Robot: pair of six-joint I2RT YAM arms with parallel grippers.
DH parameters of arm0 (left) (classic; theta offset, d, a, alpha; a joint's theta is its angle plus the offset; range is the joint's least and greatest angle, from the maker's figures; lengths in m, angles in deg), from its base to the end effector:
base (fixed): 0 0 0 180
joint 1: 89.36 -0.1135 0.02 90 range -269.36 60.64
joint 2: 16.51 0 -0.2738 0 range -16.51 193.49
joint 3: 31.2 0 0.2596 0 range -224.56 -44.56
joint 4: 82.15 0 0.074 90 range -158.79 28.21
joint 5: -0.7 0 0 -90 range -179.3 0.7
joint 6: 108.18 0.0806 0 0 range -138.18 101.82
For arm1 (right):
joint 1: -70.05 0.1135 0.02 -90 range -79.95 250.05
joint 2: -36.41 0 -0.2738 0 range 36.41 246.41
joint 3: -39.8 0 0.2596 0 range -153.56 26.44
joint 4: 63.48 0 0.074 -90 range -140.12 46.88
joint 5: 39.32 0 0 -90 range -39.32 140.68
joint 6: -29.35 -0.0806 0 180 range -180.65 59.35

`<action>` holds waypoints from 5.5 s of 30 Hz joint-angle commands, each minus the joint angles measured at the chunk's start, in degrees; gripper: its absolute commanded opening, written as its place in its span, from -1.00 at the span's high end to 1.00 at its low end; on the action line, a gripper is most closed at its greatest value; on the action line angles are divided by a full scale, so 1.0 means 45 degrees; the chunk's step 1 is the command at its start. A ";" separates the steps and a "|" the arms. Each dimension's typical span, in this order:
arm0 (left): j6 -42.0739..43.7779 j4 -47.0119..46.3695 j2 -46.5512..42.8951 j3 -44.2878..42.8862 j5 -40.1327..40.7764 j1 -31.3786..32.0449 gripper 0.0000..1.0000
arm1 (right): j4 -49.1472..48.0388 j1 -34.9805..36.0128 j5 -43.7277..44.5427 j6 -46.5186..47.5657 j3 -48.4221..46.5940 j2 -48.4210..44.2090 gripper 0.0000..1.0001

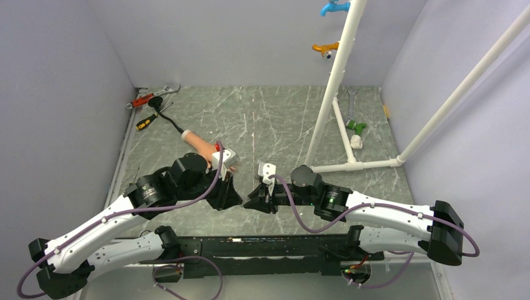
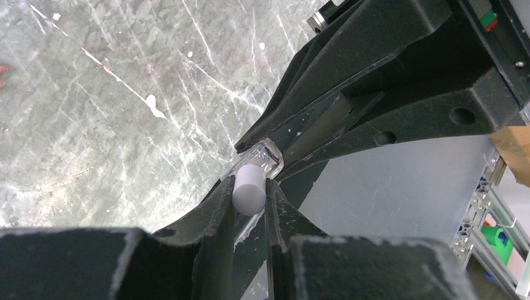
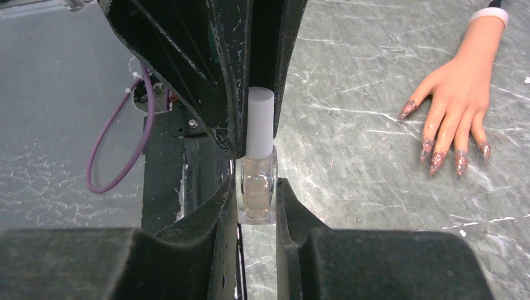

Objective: Paint the nails
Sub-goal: Screw the nail polish bottle.

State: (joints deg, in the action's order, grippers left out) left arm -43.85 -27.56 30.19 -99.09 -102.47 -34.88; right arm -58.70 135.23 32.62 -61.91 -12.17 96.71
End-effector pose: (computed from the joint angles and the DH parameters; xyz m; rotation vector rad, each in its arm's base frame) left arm 0.1022 -0.1747 0.3227 0.7190 2.2180 -1.0123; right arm 0.0982 0.2718 0.2796 -1.2191 1.4973 1.0879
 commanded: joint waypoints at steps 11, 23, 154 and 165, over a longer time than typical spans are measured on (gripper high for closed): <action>0.2919 -0.1153 -0.0328 -0.0238 -0.3203 0.0257 0.78 | -0.1208 -0.0014 -0.1671 0.0103 -0.0205 -0.0592 1.00; 0.3741 -0.1308 -0.0478 -0.0230 -0.4031 0.0264 0.44 | -0.1049 -0.0009 -0.2419 0.0162 -0.0335 -0.0364 1.00; 0.3568 0.0925 -0.1798 -0.2501 -0.1233 0.0258 -0.46 | -0.2396 0.0201 -0.2429 -0.0038 -0.0404 -0.0263 1.00; 0.2251 0.1848 -0.1111 -0.3042 0.0583 0.0258 -0.35 | -0.2021 0.0201 -0.0294 -0.0013 -0.0341 -0.0468 1.00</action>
State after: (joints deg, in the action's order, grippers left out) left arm -31.07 -20.35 23.06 -109.97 -103.10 -33.86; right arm -66.33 136.00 26.65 -62.82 -13.24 95.70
